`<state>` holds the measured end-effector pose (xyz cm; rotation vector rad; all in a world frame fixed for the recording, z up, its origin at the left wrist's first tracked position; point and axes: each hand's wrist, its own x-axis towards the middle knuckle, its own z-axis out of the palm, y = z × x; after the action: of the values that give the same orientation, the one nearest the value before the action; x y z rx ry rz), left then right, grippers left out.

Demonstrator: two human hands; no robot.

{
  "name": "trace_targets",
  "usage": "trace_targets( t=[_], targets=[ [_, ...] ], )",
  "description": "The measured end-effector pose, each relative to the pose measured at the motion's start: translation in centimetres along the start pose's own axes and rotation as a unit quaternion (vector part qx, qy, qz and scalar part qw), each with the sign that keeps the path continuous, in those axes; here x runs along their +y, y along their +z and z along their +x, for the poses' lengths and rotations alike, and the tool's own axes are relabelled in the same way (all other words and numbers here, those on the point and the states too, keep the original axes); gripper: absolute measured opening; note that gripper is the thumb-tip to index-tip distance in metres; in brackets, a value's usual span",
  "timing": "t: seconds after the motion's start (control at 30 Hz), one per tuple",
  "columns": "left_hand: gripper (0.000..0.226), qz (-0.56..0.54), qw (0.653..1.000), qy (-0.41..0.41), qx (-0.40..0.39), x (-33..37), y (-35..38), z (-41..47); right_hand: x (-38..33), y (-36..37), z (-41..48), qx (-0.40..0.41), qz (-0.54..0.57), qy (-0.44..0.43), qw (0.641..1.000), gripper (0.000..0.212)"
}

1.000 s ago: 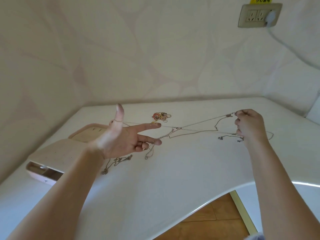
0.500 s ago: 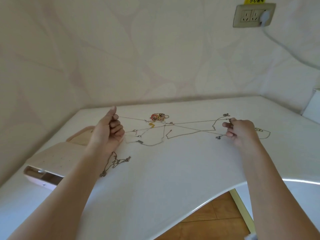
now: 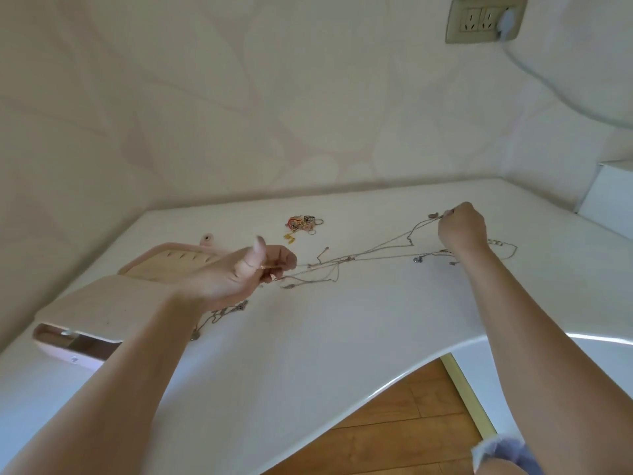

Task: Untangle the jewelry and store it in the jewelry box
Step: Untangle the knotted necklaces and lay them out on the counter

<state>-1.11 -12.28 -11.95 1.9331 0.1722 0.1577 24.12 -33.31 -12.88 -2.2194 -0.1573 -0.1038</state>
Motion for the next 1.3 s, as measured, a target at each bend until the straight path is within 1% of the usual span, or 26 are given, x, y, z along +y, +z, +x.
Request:
trace_targets(
  t=[0.03,0.1,0.13,0.17,0.23,0.3,0.4,0.47,0.53,0.6,0.67,0.77,0.83,0.9,0.97,1.0,1.07,1.1,1.13,1.2,1.23,1.27,1.3],
  targets=[
    [0.111,0.068,0.997,0.007,-0.032,-0.2,-0.1,-0.2,0.4,-0.1,-0.4,-0.002,-0.021,0.004,1.0,0.03],
    [0.094,0.199,0.973,0.017,-0.112,-0.5,0.0,-1.0,1.5,-0.2,-1.0,-0.005,-0.065,0.0,0.998,0.028],
    [0.087,0.233,0.962,0.011,-0.14,-0.6,0.2,-1.5,2.0,-0.3,-1.2,-0.006,-0.083,-0.007,0.996,0.027],
    [0.087,0.244,0.959,0.002,-0.143,-0.7,0.4,-1.8,2.5,-0.5,-1.5,-0.007,-0.102,-0.018,0.995,0.026],
    [0.092,0.262,0.958,-0.009,-0.118,-0.8,1.3,-1.9,3.2,-1.0,-2.0,-0.003,-0.139,-0.039,0.99,0.023],
    [0.092,0.279,0.954,-0.022,-0.109,-0.7,2.2,-2.2,4.0,-1.6,-2.3,0.009,-0.165,-0.054,0.985,0.022],
    [0.076,0.302,0.947,-0.036,-0.101,-0.8,3.3,-2.9,5.0,-2.4,-2.7,0.026,-0.182,-0.069,0.981,0.022],
    [0.069,0.315,0.943,-0.045,-0.092,-1.0,4.1,-3.5,5.2,-2.6,-3.0,0.035,-0.194,-0.097,0.976,0.021],
    [0.064,0.318,0.946,-0.035,-0.055,-1.2,5.0,-4.2,5.3,-2.4,-3.5,0.031,-0.204,-0.127,0.97,0.022],
    [0.046,0.318,0.948,-0.013,-0.012,-1.3,5.7,-5.0,5.2,-2.1,-3.9,0.014,-0.219,-0.148,0.964,0.023],
    [0.032,0.326,0.945,-0.002,0.013,-1.2,6.1,-5.6,5.1,-1.9,-4.3,0.007,-0.227,-0.167,0.96,0.022],
    [0.029,0.339,0.941,0.004,0.027,-1.1,6.2,-6.5,4.8,-1.6,-5.1,0.015,-0.223,-0.197,0.954,0.021],
    [0.029,0.345,0.938,-0.001,0.033,-1.2,6.1,-7.1,4.5,-1.0,-5.8,0.014,-0.197,-0.229,0.953,0.021],
    [0.03,0.351,0.936,0.004,0.039,-1.4,5.8,-7.7,4.1,-0.4,-6.8,-0.018,-0.117,-0.291,0.949,0.02],
    [0.036,0.347,0.936,0.019,0.048,-1.8,5.2,-8.1,3.5,0.2,-8.3,-0.089,-0.038,-0.366,0.926,0.022],
    [0.043,0.337,0.94,0.023,0.052,-2.1,4.9,-8.3,3.3,0.4,-9.2,-0.131,-0.017,-0.393,0.91,0.024],
    [0.06,0.312,0.948,0.02,0.061,-2.5,4.3,-8.6,2.8,0.7,-10.7,-0.204,-0.015,-0.433,0.878,0.031],
    [0.063,0.296,0.953,0.012,0.067,-2.6,4.0,-8.8,2.6,0.9,-11.2,-0.229,-0.027,-0.446,0.865,0.036],
    [0.061,0.275,0.959,-0.001,0.074,-2.5,3.9,-9.2,2.6,1.0,-11.5,-0.246,-0.043,-0.454,0.855,0.041],
    [0.049,0.236,0.968,-0.031,0.084,-2.0,3.4,-10.1,2.7,1.2,-11.8,-0.263,-0.072,-0.461,0.845,0.049],
    [0.043,0.246,0.964,-0.046,0.094,-1.7,3.0,-10.5,2.7,1.1,-11.9,-0.266,-0.083,-0.458,0.844,0.05],
    [0.036,0.284,0.95,-0.063,0.113,-1.4,2.6,-10.9,2.8,1.1,-12.0,-0.268,-0.09,-0.454,0.845,0.051],
    [0.031,0.333,0.929,-0.082,0.137,-0.9,2.3,-11.2,2.9,1.0,-12.1,-0.268,-0.089,-0.449,0.848,0.051]
  ],
)
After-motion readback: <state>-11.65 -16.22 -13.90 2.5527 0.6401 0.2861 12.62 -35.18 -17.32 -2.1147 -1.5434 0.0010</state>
